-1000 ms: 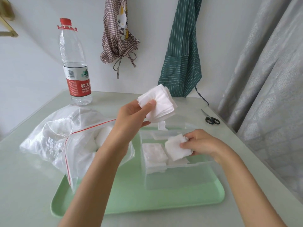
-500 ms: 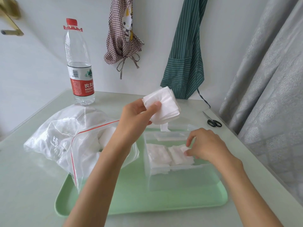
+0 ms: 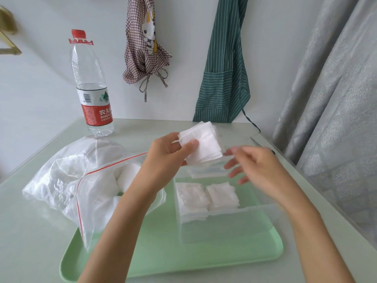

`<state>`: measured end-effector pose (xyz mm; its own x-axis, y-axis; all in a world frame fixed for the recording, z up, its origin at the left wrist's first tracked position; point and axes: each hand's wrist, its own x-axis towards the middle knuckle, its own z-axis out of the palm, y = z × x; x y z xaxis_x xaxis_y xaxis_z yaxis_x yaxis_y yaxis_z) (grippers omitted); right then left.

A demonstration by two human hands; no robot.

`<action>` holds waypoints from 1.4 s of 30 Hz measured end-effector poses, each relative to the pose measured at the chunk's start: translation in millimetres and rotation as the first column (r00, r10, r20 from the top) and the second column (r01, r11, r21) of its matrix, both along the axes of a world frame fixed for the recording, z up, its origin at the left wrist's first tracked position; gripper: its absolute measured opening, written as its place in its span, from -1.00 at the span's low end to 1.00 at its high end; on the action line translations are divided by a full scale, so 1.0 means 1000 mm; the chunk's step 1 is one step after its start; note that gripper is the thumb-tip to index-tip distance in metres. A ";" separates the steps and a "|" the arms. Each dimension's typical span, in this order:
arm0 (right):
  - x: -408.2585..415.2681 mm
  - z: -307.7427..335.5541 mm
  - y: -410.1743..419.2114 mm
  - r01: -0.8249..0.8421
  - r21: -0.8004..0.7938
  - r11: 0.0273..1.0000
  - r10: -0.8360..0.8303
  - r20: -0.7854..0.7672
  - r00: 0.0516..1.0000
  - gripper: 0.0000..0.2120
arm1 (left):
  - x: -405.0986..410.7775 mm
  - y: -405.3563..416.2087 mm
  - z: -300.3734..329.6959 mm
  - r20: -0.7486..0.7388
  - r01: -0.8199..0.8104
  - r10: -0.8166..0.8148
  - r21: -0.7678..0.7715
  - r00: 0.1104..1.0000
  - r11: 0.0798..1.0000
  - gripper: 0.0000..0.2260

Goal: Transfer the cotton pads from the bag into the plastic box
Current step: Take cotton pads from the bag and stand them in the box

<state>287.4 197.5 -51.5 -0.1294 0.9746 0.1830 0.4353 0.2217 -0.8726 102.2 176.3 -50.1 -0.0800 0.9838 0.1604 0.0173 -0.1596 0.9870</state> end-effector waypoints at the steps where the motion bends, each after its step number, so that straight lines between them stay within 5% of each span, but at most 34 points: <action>1: -0.001 0.007 -0.005 -0.029 0.006 1.000 0.030 -0.108 0.994 -0.79 | 0.001 0.000 0.000 -0.012 0.005 -0.005 0.010 1.000 1.000 -0.92; 5: -0.005 0.020 -0.022 -0.324 -0.023 0.946 0.315 -0.172 0.933 -0.56 | 0.005 -0.003 -0.001 -0.122 0.065 -0.059 0.052 0.991 0.996 -0.88; 8: -0.003 0.015 -0.016 -0.158 -0.089 0.983 0.140 -0.184 0.973 -0.33 | 0.008 -0.004 -0.002 -0.155 0.099 -0.088 0.064 0.984 0.993 -0.94; 12: -0.002 0.011 -0.012 -0.116 -0.109 0.987 0.093 -0.200 0.975 -0.59 | 0.014 -0.001 -0.006 -0.234 0.069 -0.047 0.090 0.971 0.994 -0.95; 16: 0.011 0.002 -0.002 0.097 -0.035 0.995 -0.102 -0.164 0.981 -0.69 | 0.015 0.001 -0.014 -0.400 -0.021 0.073 0.132 0.913 0.991 -0.83; 18: 0.024 0.000 0.005 0.154 -0.046 0.987 -0.156 -0.048 0.987 -0.69 | 0.015 0.002 -0.017 -0.599 0.006 0.083 0.146 0.797 0.989 -0.89; 21: 0.040 0.002 0.014 0.130 -0.116 0.985 -0.093 0.277 0.956 -0.73 | 0.024 0.010 -0.022 -0.892 0.214 -0.138 -0.048 0.429 0.976 -0.76; 25: 0.039 0.008 0.020 0.092 -0.115 0.989 0.001 0.626 0.780 -0.79 | 0.040 0.022 -0.024 -0.914 0.310 -0.389 -0.339 0.116 0.888 -0.51; 31: 0.019 -0.004 0.023 0.079 -0.190 0.979 0.109 0.804 0.585 -0.86 | 0.049 0.018 -0.013 -0.938 0.307 -0.300 -0.341 -0.173 0.889 -0.53; 34: 0.013 -0.009 0.021 0.072 -0.112 0.991 0.071 0.899 0.433 -0.78 | 0.047 0.014 -0.013 -0.927 0.302 -0.299 -0.359 -0.226 0.883 -0.55; 39: 0.005 -0.009 0.018 -0.183 0.068 0.981 -0.070 0.998 -0.003 -0.82 | 0.044 0.023 -0.018 -0.906 0.312 -0.361 -0.416 -0.220 0.854 -0.52; 42: 0.006 -0.003 0.021 -0.326 0.067 0.943 -0.096 0.993 -0.074 -0.68 | 0.043 0.028 -0.018 -0.897 0.309 -0.400 -0.441 -0.189 0.843 -0.50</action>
<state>293.8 218.1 -54.3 -0.4804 0.8732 -0.0817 0.7182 0.4451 0.5348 145.6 204.5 -67.7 0.4687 0.8031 -0.3679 0.8675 -0.4971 0.0200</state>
